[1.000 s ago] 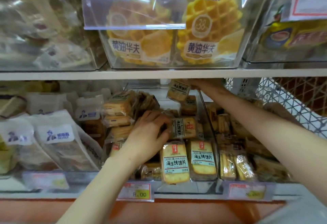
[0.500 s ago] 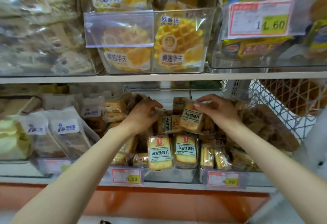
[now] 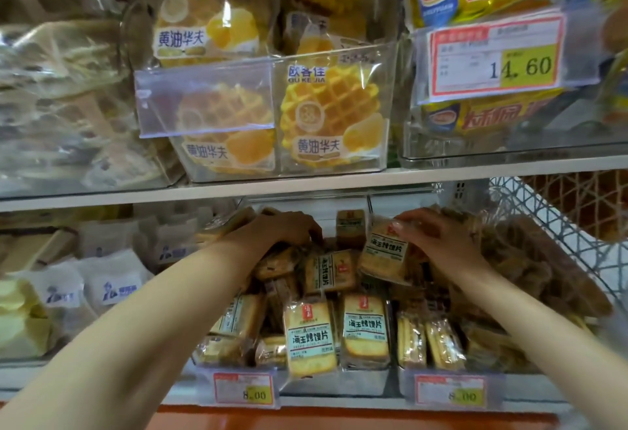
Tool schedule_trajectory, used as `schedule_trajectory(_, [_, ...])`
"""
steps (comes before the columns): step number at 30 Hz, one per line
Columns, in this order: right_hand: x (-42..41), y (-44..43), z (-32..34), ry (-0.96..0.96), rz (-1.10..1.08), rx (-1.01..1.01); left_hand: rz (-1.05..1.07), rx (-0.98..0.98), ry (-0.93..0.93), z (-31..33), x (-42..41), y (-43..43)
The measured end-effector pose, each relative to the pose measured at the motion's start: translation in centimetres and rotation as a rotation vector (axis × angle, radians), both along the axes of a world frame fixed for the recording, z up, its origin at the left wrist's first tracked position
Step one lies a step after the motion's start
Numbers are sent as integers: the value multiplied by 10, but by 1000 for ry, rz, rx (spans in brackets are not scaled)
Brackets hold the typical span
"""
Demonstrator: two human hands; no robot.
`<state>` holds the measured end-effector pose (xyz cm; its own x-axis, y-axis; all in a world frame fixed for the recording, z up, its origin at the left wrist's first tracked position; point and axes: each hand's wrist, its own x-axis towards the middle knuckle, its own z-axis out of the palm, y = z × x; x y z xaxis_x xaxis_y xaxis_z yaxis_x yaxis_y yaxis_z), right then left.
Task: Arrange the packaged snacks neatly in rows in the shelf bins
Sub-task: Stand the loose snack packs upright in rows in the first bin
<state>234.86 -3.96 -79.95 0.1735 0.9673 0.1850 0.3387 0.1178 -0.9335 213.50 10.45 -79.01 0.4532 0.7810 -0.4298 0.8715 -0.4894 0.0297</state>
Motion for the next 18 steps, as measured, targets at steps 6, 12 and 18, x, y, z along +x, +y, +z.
schedule_trajectory(6, [-5, 3, 1, 45, -9, -7, -40, -6, 152, 2, -1, 10])
schedule_trajectory(12, [-10, 9, 1, 38, 16, -33, 229, -144, -97, 8, -1, 12])
schedule_trajectory(18, [-12, 13, -1, 56, 30, -20, 279, -283, -159, 11, -7, 8])
